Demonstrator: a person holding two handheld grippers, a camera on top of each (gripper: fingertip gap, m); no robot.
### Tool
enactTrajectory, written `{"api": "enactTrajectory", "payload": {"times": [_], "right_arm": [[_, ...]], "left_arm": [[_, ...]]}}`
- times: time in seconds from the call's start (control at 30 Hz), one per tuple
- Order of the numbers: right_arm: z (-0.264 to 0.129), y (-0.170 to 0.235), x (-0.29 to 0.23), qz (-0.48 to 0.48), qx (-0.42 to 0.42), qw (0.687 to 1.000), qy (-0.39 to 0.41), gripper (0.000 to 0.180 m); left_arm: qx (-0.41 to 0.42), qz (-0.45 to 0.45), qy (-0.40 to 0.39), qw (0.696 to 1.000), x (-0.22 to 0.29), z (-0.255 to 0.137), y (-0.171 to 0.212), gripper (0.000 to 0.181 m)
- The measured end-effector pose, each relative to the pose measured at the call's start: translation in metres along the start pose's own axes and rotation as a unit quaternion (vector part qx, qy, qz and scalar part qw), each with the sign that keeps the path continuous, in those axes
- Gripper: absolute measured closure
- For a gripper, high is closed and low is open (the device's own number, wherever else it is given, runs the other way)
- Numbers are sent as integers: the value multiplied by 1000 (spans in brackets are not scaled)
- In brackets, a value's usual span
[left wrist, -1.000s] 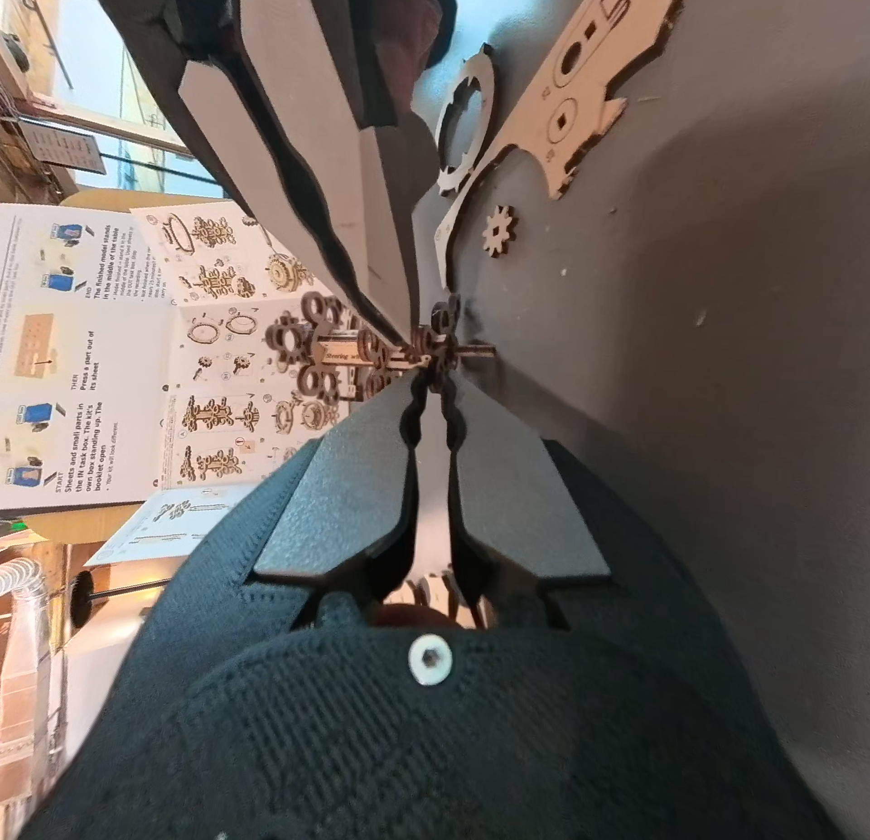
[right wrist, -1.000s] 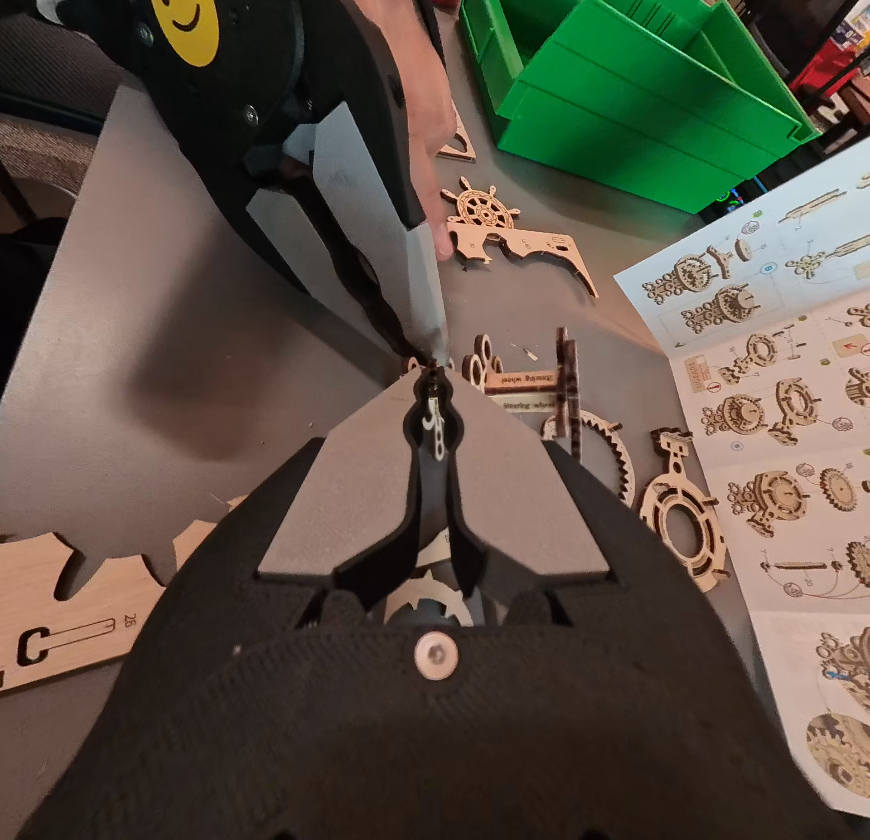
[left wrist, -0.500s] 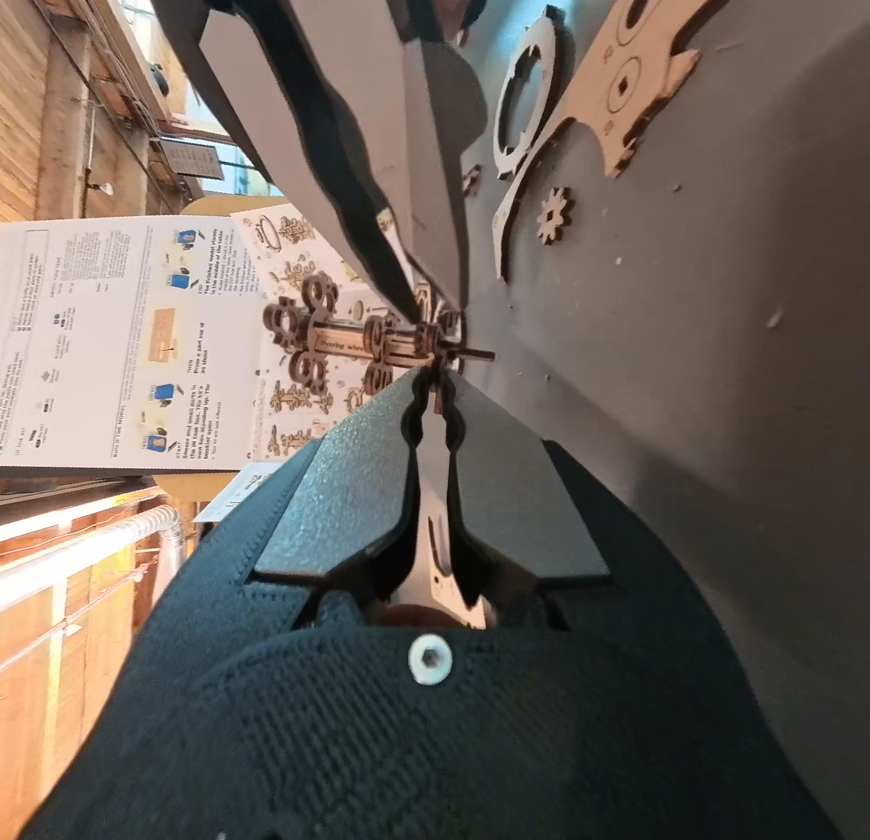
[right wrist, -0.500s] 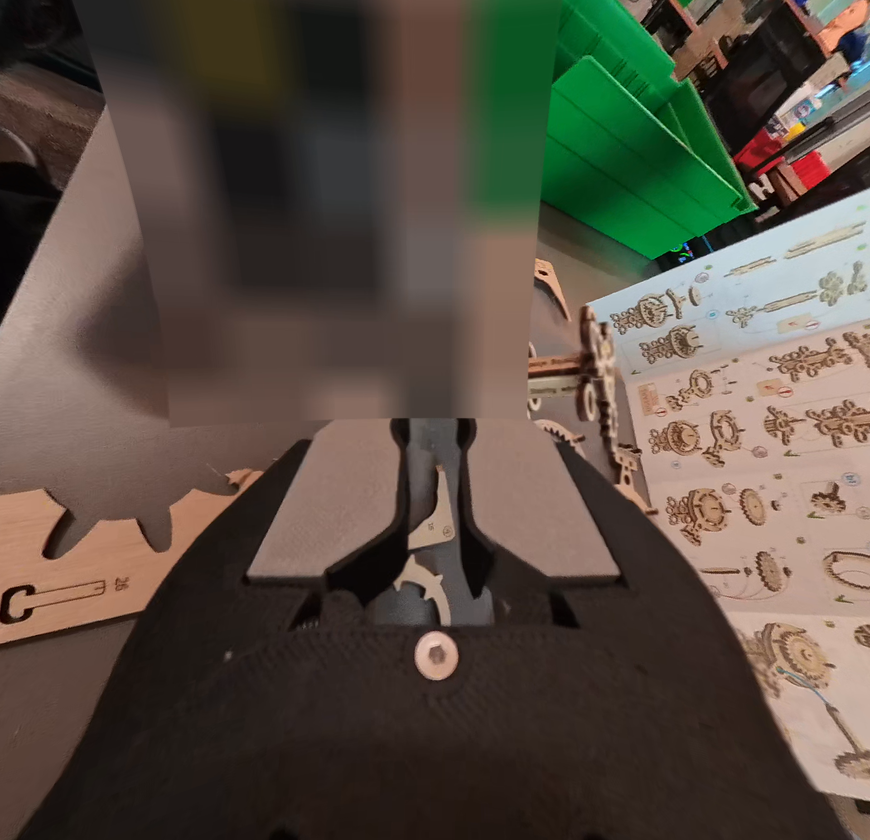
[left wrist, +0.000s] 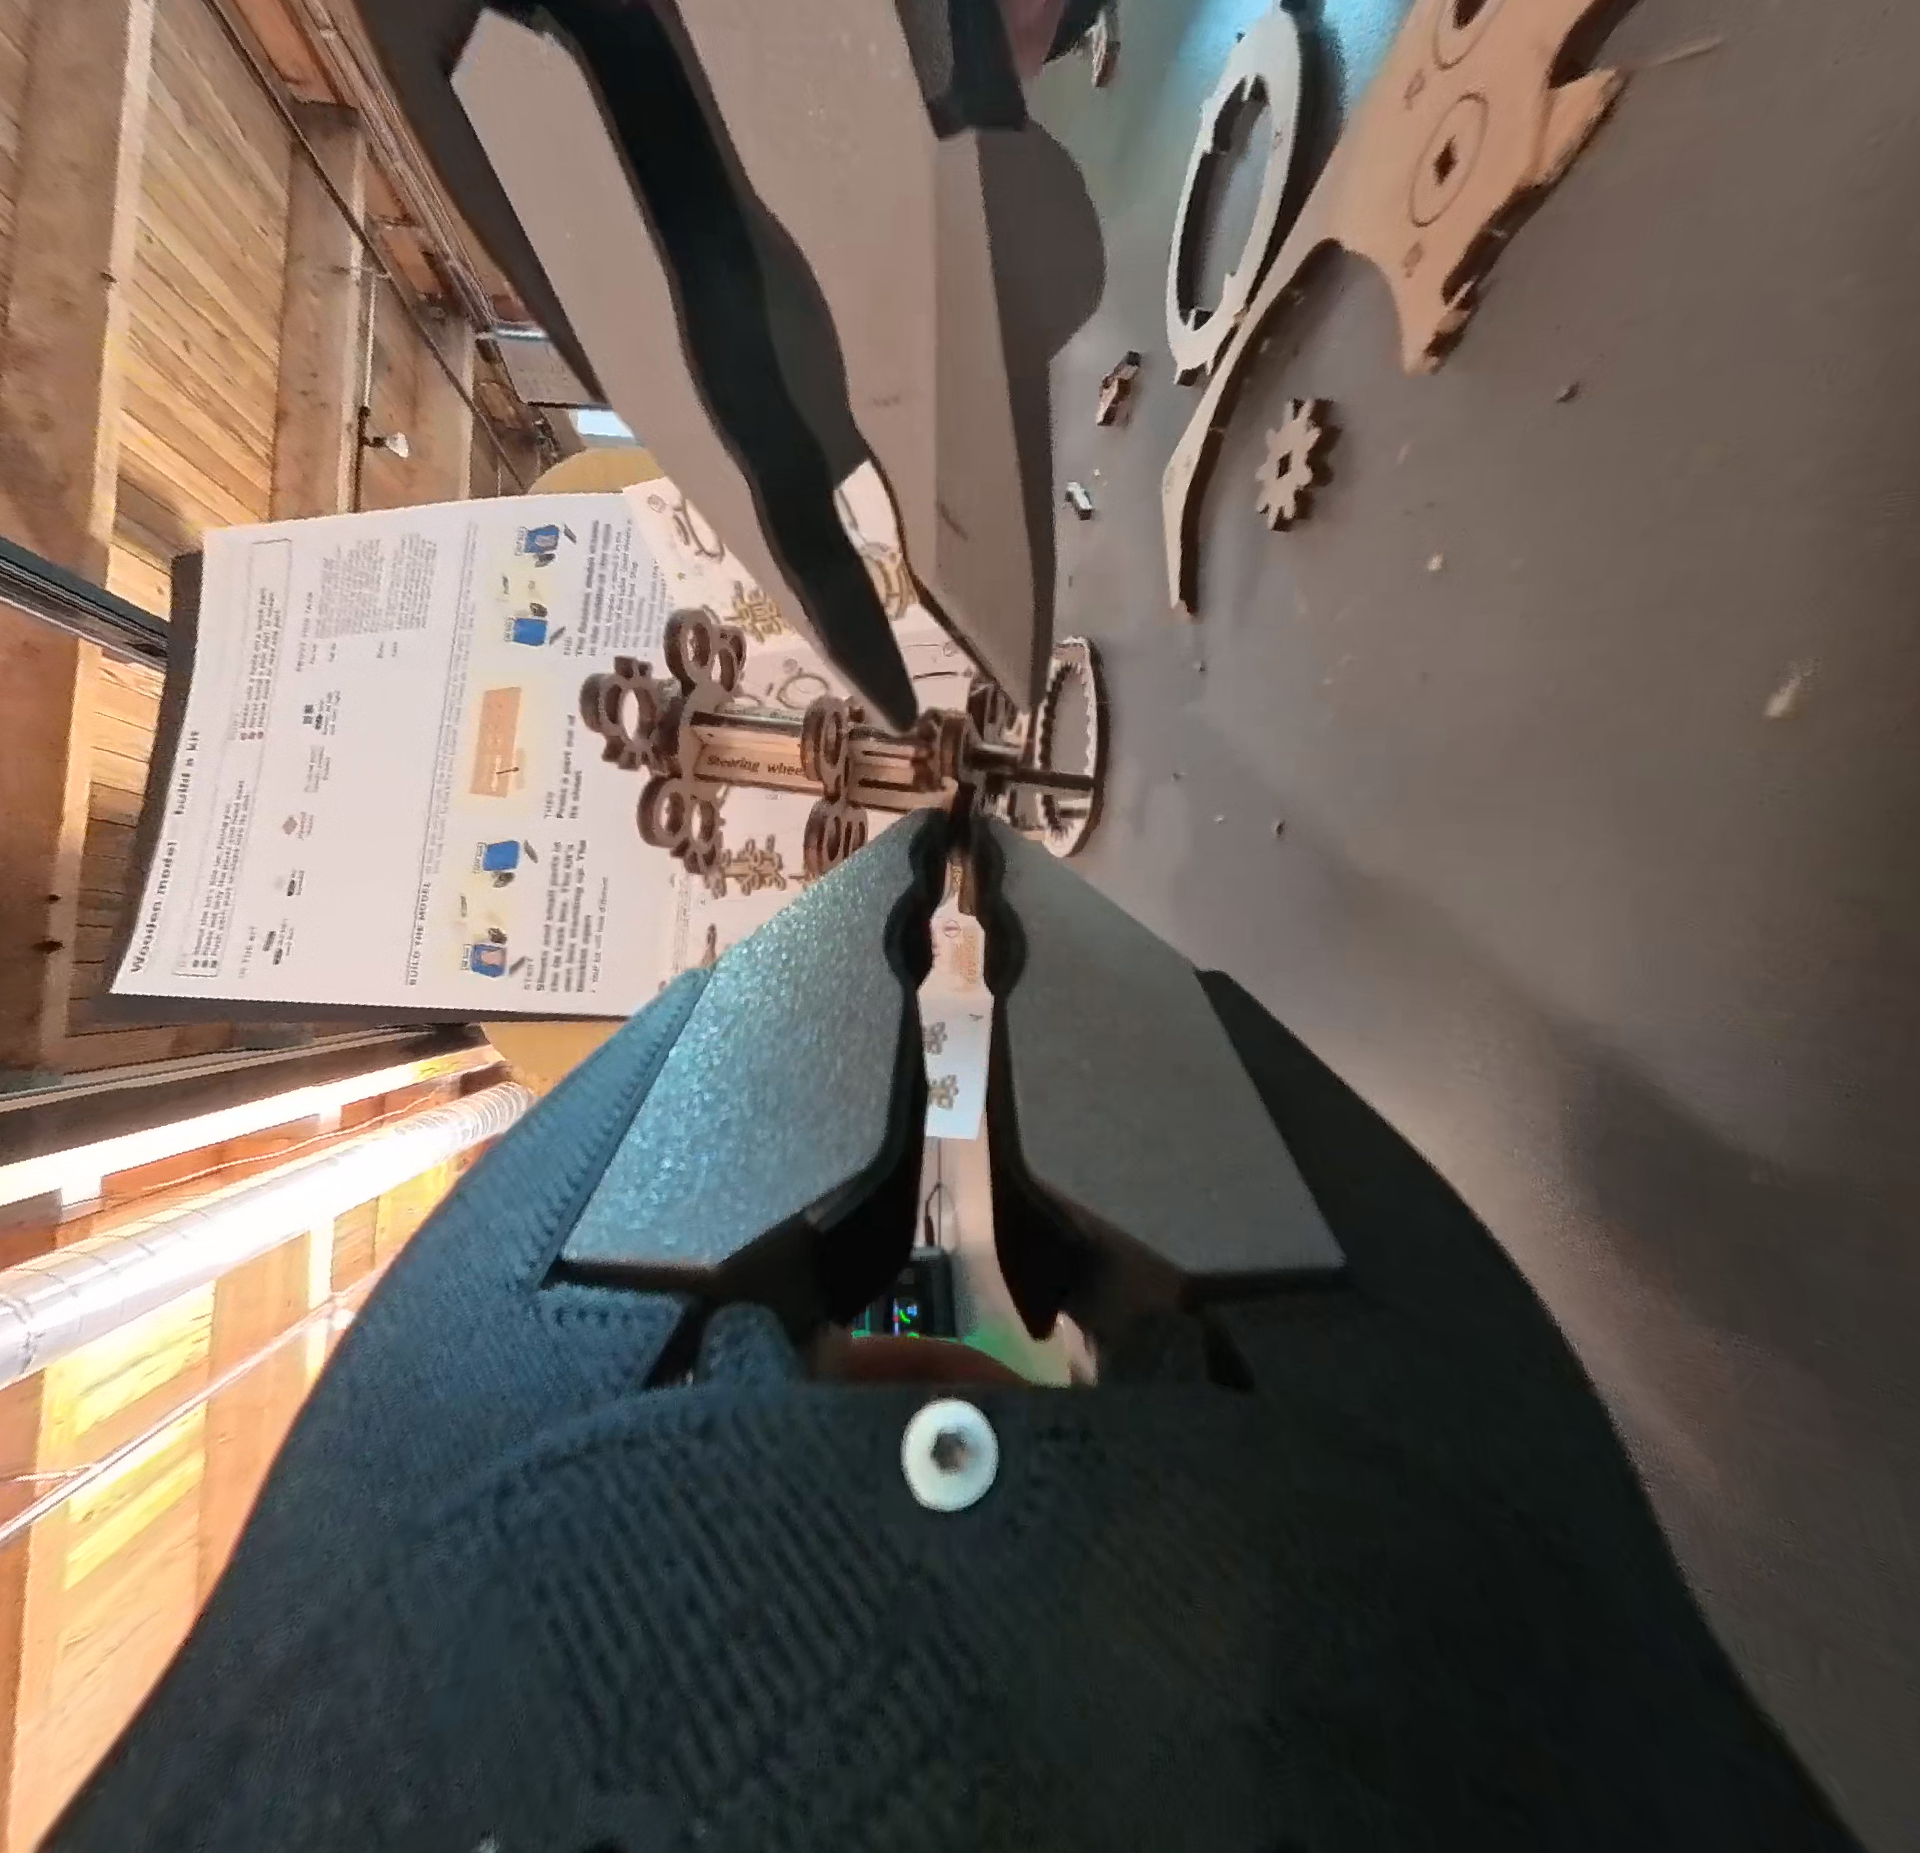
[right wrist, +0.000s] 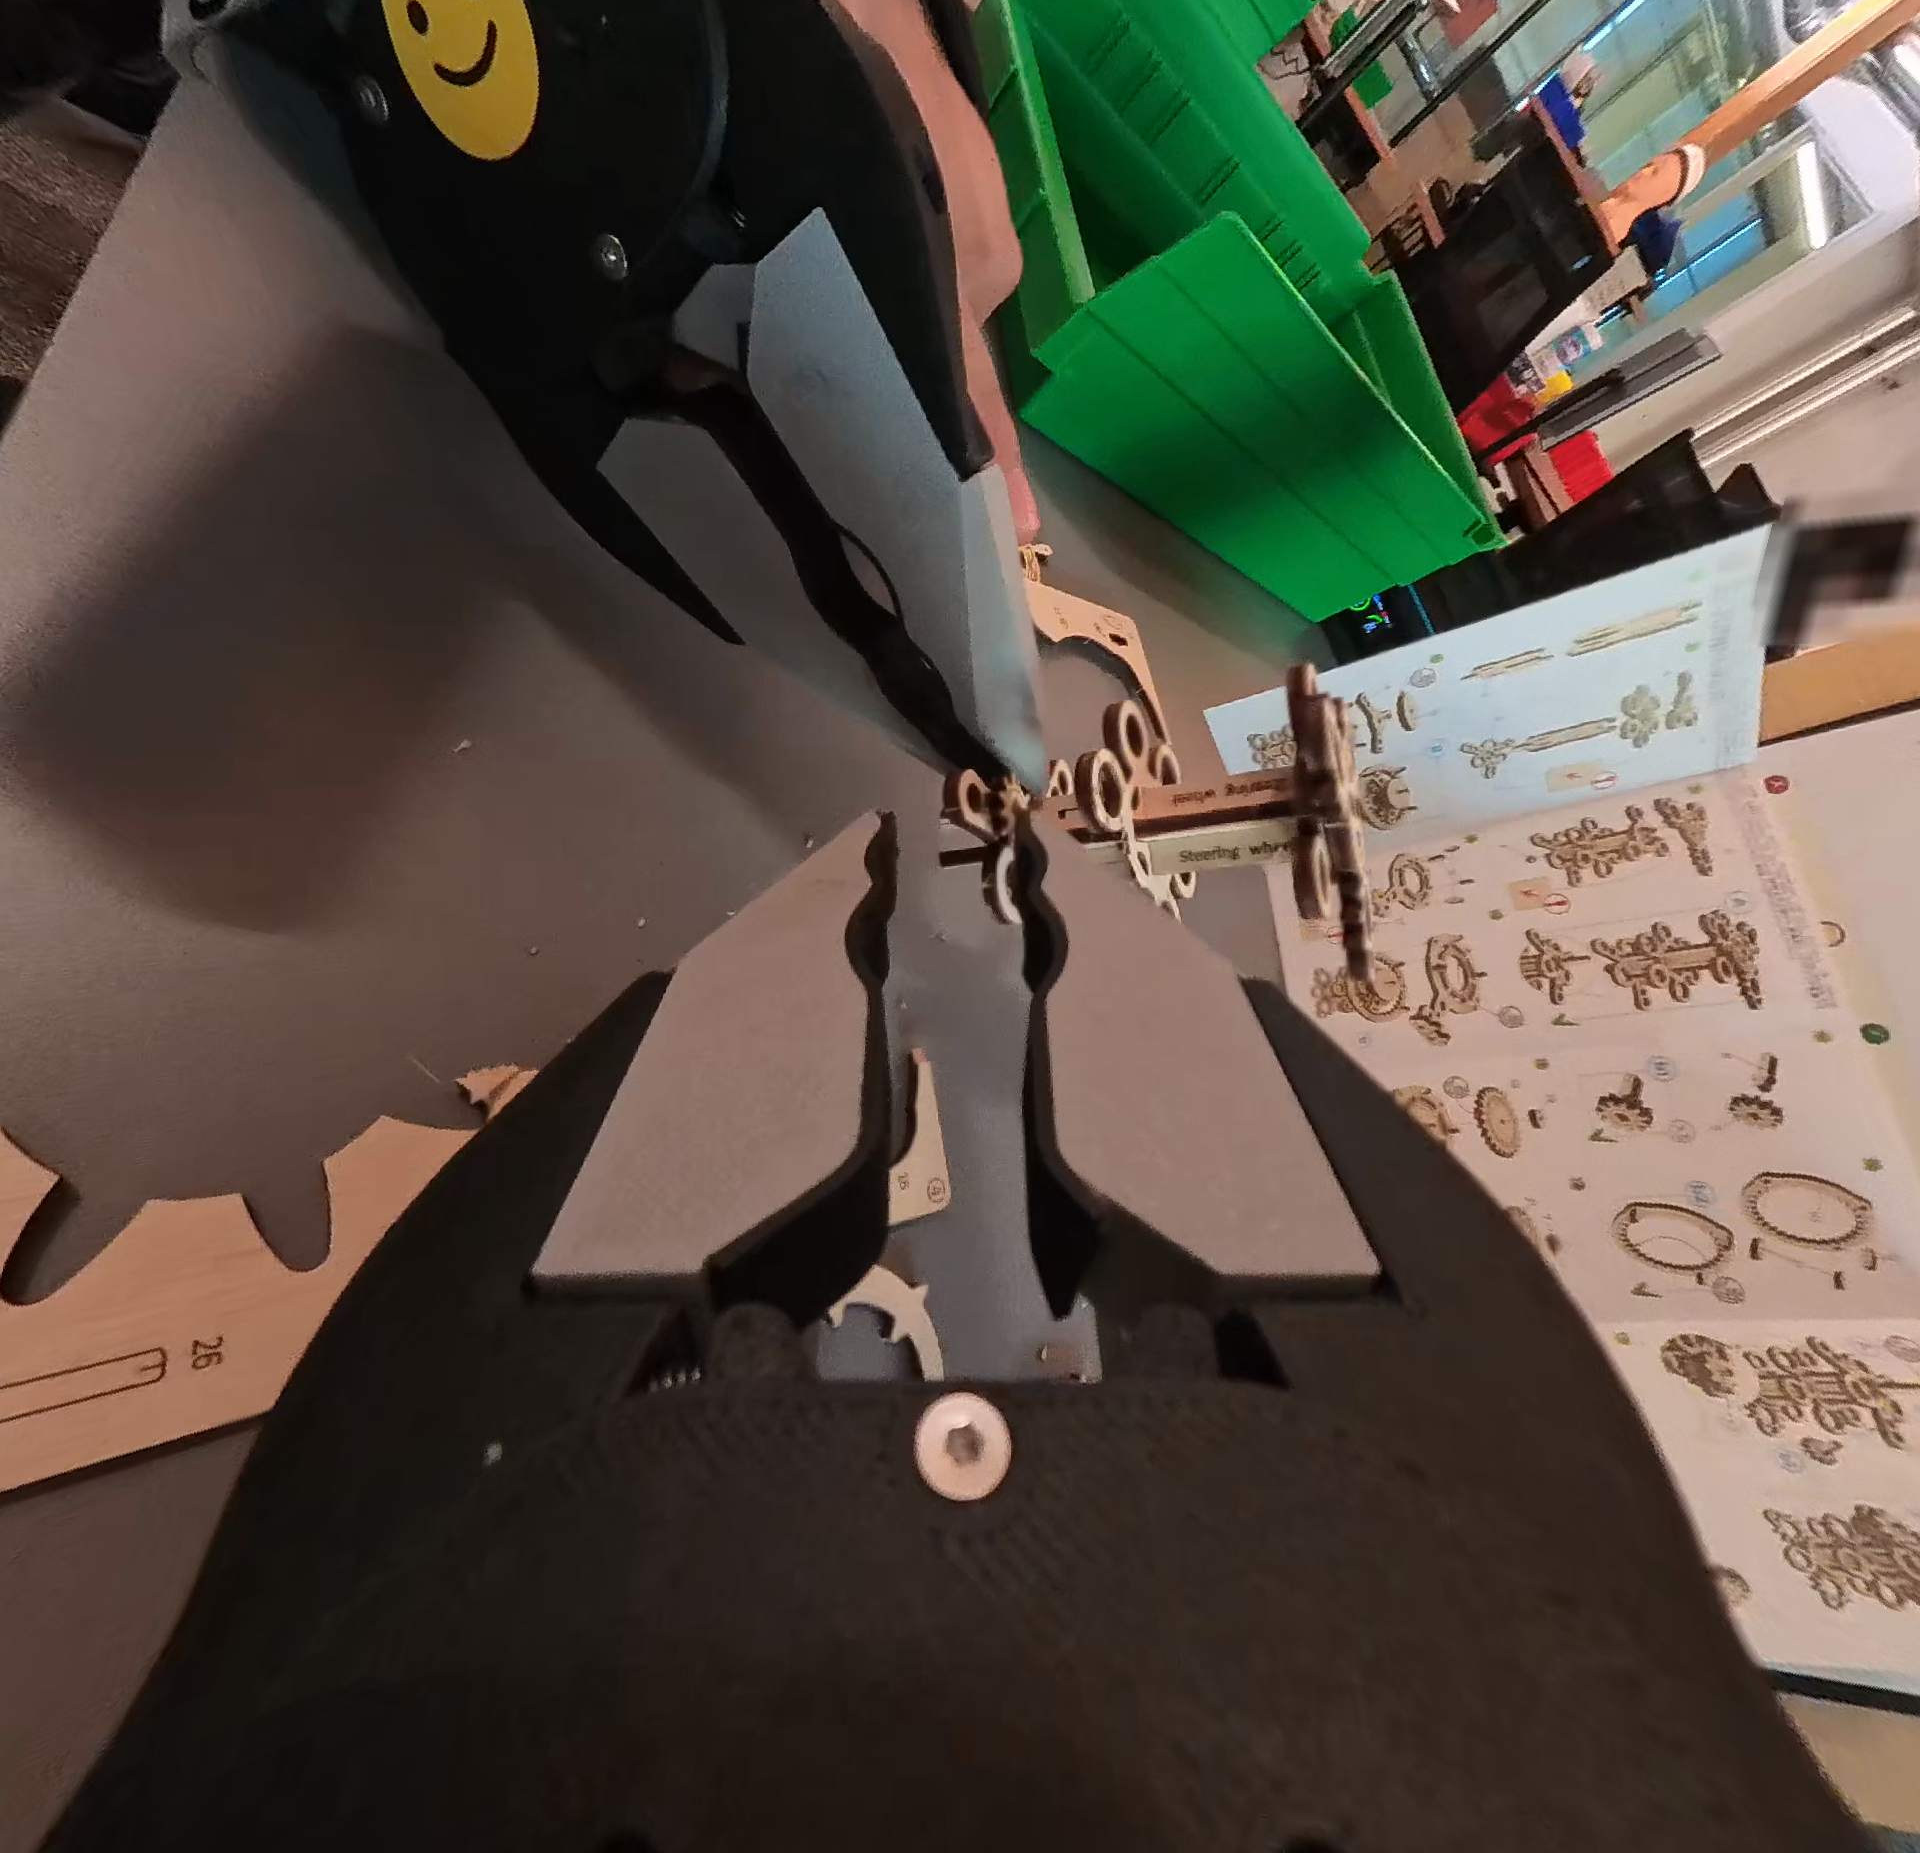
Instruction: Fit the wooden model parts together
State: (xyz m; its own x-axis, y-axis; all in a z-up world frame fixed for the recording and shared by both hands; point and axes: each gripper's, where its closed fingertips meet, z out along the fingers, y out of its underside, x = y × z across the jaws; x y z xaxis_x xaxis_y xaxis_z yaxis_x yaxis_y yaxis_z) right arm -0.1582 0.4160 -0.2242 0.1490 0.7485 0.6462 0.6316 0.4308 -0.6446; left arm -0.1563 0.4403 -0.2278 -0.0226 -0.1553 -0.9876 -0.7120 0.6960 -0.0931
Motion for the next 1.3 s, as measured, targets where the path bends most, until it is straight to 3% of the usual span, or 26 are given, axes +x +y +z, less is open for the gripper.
{"api": "enactTrajectory", "payload": {"times": [0.23,0.47,0.67,1.0,1.3], "right_arm": [[4,3,2,-19,-17,1000,17,157],[4,1,7,-60,-23,997,52,167],[6,1,10,-115,-45,988,89,167],[5,4,7,-3,-7,1000,23,167],[5,4,5,41,7,999,-13,167]], "left_arm": [[0,-2,-7,1000,-2,0,-1,180],[1,-9,-11,1000,-5,0,-3,179],[3,-73,11,997,-4,1,0,180],[24,-156,62,985,4,1,-2,180],[52,-213,94,971,6,0,-5,180]]}}
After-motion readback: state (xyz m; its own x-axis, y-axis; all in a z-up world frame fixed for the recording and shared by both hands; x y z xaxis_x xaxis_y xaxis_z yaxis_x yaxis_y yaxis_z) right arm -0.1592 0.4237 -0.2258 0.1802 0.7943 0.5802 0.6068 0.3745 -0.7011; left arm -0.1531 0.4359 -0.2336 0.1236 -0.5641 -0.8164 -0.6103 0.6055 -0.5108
